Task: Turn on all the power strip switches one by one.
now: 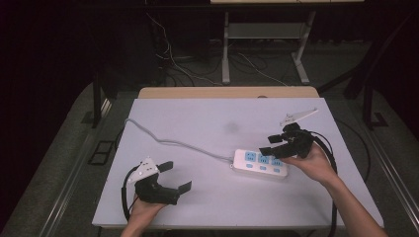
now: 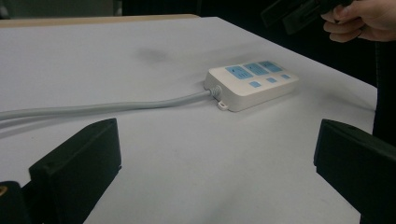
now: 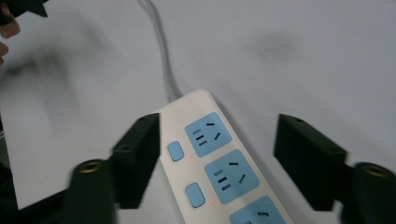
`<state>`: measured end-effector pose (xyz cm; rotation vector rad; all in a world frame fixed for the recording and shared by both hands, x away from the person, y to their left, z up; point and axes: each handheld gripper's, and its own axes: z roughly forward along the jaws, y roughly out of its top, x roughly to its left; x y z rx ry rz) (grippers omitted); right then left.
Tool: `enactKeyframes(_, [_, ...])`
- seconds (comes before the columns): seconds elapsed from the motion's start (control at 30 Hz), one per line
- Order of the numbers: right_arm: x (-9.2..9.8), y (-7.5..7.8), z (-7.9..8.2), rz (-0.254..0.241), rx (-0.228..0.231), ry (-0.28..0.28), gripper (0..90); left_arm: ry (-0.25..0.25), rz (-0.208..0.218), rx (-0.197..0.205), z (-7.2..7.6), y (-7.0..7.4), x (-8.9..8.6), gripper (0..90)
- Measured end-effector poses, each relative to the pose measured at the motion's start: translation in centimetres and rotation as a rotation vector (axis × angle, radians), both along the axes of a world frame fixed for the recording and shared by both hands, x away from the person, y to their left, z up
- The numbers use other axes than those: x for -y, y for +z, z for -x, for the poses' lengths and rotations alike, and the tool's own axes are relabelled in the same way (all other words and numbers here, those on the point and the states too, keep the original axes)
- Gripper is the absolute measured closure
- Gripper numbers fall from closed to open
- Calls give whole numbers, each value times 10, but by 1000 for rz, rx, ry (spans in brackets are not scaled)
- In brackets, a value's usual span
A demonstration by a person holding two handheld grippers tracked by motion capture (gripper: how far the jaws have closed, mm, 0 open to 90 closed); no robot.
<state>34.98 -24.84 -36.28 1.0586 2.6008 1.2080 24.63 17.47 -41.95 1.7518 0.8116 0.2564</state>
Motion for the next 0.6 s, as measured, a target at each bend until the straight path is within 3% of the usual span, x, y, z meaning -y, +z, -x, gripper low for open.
enactKeyframes(0.1, [7,2,4,-25,-1,-44,15,0,2,0,0,0,0,0])
enactKeyframes(0.3, [21,6,19,-68,11,-97,3,1,7,-2,0,0,0,0])
enactKeyframes(0.6, [38,-5,43,-135,13,-135,4,1,7,-2,0,0,1,0])
